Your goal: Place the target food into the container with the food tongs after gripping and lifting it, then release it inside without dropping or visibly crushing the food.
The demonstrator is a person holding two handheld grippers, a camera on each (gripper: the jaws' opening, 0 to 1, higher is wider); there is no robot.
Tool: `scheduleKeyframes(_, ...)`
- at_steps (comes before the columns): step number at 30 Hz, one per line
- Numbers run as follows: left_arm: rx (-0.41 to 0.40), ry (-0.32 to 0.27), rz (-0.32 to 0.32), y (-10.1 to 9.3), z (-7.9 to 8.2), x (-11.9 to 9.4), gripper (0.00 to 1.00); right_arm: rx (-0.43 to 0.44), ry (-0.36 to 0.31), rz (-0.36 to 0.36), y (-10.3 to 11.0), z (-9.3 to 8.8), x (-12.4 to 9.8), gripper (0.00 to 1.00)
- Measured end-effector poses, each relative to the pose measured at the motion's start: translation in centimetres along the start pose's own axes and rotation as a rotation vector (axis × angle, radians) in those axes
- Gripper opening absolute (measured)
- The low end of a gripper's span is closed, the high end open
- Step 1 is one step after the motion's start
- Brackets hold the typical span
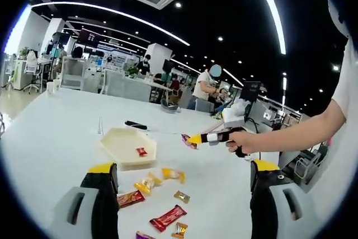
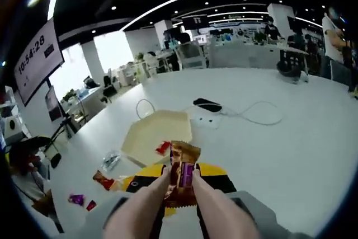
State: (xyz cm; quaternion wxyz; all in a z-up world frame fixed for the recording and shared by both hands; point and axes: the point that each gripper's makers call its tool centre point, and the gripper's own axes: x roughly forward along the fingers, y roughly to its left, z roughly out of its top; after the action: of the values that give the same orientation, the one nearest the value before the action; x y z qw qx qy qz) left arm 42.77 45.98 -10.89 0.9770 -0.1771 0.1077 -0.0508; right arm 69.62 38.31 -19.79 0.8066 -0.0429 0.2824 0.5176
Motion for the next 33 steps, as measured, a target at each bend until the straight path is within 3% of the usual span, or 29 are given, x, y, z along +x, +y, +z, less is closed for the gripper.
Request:
scheduleKeyframes(16, -0.007, 0.011, 0.009, 0.2, -0.7, 0.0, 0.99, 0.005, -0.029, 0.001, 1.1, 1.6, 0.4, 0.2)
scheduleKeyframes(22, -0.003, 0.003, 0.01, 0.0, -0.2, -0.2, 0.99, -0.003, -0.034, 0.002, 1.2, 2.0, 0.4, 0.2)
scheduleKeyframes(30, 0.007, 0.035, 0.001, 0.1, -0.9, -0.4, 0.99, 0.032, -0.088, 0.008, 1.6, 3.7, 0.1, 0.2)
scheduleKeyframes(33, 0.01, 0.012, 0.005, 0.1, -0.4, -0.8, 0.99, 0.022, -0.082, 0.003, 1.4, 3.7, 0.2, 0.2)
